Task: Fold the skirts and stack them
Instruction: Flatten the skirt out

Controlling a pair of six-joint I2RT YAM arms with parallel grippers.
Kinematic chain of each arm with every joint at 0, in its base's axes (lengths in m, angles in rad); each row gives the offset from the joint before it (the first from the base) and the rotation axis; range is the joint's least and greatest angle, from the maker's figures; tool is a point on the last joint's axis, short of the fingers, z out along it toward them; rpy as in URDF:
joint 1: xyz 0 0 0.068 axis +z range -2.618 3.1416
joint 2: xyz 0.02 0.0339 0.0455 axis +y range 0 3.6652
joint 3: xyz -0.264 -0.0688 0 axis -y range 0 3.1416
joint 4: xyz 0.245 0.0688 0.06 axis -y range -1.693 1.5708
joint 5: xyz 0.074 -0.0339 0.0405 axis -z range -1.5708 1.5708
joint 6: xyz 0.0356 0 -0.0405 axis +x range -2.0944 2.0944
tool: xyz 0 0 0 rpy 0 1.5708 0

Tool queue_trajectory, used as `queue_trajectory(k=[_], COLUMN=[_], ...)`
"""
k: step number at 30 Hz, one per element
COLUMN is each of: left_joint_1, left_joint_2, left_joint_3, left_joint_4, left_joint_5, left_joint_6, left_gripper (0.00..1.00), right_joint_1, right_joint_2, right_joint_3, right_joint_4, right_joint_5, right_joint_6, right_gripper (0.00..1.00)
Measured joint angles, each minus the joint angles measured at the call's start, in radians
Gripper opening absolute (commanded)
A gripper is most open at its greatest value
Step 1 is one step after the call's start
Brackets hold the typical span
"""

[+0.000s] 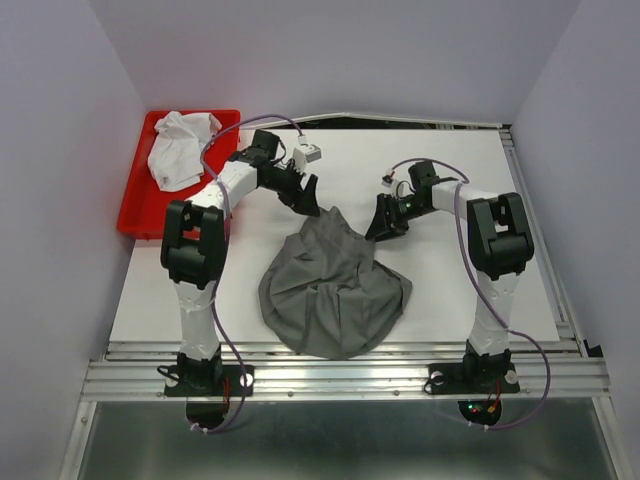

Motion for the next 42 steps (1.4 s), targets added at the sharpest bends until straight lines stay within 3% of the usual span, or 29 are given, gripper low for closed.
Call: queue_trajectory(k=[3, 5, 8, 9, 10, 11, 12, 14, 19, 24, 26, 27, 28, 32, 35, 42], left_joint_1=[-0.01, -0.019, -0.035, -0.038, -0.042, -0.044, -0.047, -0.048, -0.032, 0.001, 0.006, 0.007, 0.006, -0.031, -0.088, -0.182], left_joint_2=[0.039, 0.056, 0.081, 0.084, 0.087, 0.088, 0.088, 0.088, 0.087, 0.081, 0.075, 0.069, 0.054, -0.049, -0.211, -0.767], left_joint_3=[0.024, 0.024, 0.024, 0.023, 0.023, 0.023, 0.023, 0.023, 0.055, 0.256, 0.369, 0.412, 0.459, 0.516, 0.433, -0.127], left_joint_4=[-0.031, -0.048, -0.063, -0.068, -0.071, -0.072, -0.076, -0.079, -0.097, -0.163, -0.203, -0.23, -0.242, -0.341, -0.402, -0.449], left_joint_5=[0.085, 0.117, 0.14, 0.143, 0.148, 0.15, 0.152, 0.154, 0.123, 0.053, 0.021, 0.008, 0.003, -0.026, -0.021, -0.028], left_joint_6=[0.021, 0.031, 0.04, 0.042, 0.043, 0.046, 0.05, 0.047, 0.044, 0.058, 0.084, 0.111, 0.124, 0.271, 0.431, 0.722], left_gripper=[0.84, 0.84, 0.72, 0.65, 0.45, 0.35, 0.16, 0.0, 0.0, 0.0, 0.0, 0.0, 0.0, 0.0, 0.0, 0.0], right_joint_1=[0.002, 0.003, 0.004, 0.005, 0.005, 0.006, 0.007, 0.008, 0.005, -0.029, -0.049, -0.057, -0.061, -0.071, -0.07, -0.066], right_joint_2=[0.007, 0.007, 0.007, 0.007, 0.006, 0.006, 0.003, -0.006, -0.094, -0.183, -0.19, -0.19, -0.19, -0.201, -0.204, -0.211], right_joint_3=[0.0, 0.0, 0.0, 0.0, 0.0, 0.0, 0.0, -0.001, 0.0, 0.042, 0.125, 0.164, 0.188, 0.266, 0.265, 0.203], right_joint_4=[0.035, 0.058, 0.082, 0.089, 0.094, 0.095, 0.096, 0.097, 0.097, 0.084, 0.049, 0.034, 0.023, -0.002, -0.042, -0.093], right_joint_5=[-0.007, -0.014, -0.024, -0.026, -0.028, -0.029, -0.029, -0.027, 0.023, 0.086, 0.121, 0.131, 0.139, 0.163, 0.18, 0.239], right_joint_6=[0.021, 0.033, 0.047, 0.048, 0.05, 0.051, 0.055, 0.055, 0.049, 0.035, -0.002, -0.021, -0.04, -0.083, -0.122, -0.255], right_gripper=[0.31, 0.25, 0.16, 0.13, 0.05, 0.01, 0.01, 0.01, 0.01, 0.01, 0.28, 0.62, 0.71, 0.79, 0.81, 0.86])
